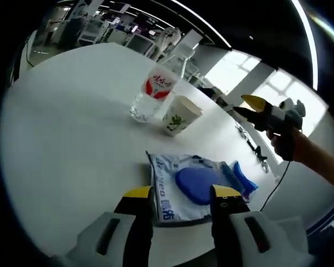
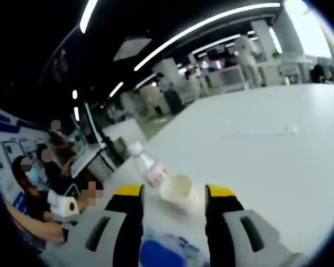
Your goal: Arrange the tabletop items into an orderly group along one side of the table until the central work area is clear of visible clutter.
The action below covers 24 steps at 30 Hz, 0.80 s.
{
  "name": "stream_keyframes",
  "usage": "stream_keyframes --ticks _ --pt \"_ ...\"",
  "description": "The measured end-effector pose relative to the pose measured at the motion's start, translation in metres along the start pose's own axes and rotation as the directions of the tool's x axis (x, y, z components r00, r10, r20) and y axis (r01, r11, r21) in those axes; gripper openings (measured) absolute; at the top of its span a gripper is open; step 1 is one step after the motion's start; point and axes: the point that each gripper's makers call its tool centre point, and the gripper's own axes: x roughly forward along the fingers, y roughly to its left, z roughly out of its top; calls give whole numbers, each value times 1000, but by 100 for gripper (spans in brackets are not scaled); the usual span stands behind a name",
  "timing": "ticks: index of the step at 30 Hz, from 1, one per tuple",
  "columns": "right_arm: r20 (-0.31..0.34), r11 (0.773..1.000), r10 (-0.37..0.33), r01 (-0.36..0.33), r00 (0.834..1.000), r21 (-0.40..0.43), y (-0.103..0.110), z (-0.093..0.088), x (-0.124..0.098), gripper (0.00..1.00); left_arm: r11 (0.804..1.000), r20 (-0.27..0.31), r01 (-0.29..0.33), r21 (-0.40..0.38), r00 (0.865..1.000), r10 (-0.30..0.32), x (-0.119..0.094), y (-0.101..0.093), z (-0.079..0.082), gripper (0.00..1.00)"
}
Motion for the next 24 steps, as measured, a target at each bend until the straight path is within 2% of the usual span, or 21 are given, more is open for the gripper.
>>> stream_keyframes --ticks 7,15,24 --pt "19 1000 -2 2 1000 20 2 -7 -8 40 1000 5 -6 -3 1000 6 0 1 1 39" --pt "86 1000 -4 2 996 15 6 -1 -21 39 1000 5 -9 -1 1000 9 0 1 1 39" --pt "126 1000 -15 15 992 5 10 -4 -30 38 1000 13 -8 11 1000 8 0 1 4 39"
